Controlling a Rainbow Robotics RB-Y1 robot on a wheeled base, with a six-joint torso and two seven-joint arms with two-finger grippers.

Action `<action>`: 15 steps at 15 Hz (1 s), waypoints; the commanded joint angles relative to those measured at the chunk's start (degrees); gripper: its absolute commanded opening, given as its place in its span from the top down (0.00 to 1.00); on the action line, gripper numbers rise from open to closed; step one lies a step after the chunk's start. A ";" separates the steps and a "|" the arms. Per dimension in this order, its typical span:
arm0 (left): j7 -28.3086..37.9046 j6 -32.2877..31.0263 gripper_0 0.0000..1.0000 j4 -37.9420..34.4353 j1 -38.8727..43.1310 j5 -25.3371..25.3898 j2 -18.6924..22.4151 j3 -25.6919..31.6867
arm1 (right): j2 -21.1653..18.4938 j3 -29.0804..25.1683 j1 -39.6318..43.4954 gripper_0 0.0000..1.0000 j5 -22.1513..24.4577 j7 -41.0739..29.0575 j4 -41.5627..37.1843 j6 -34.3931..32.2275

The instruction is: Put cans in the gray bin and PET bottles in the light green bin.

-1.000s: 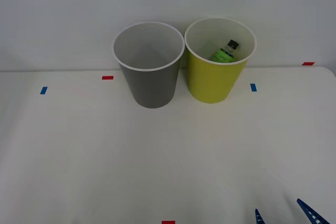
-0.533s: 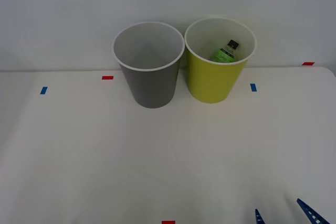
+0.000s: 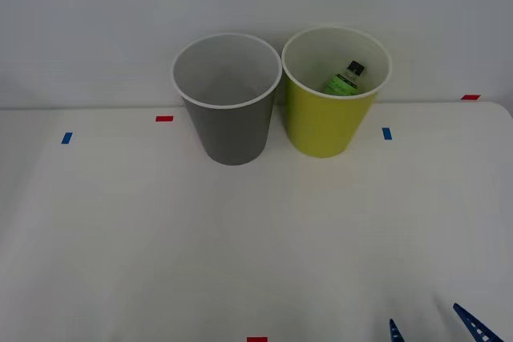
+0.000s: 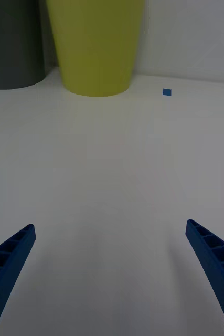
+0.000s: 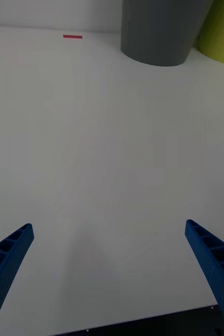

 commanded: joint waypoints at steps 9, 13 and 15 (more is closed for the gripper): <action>0.00 0.00 0.00 0.00 0.00 0.00 0.00 0.00 | 0.00 0.00 0.00 0.00 0.00 0.00 0.00 0.00; 0.00 0.00 0.00 0.00 0.00 0.00 0.00 0.00 | 0.00 0.00 0.00 0.00 0.00 0.00 0.00 0.00; 0.00 0.00 0.00 0.00 0.00 0.00 0.00 0.00 | 0.00 0.00 0.00 0.00 0.00 0.00 0.00 0.00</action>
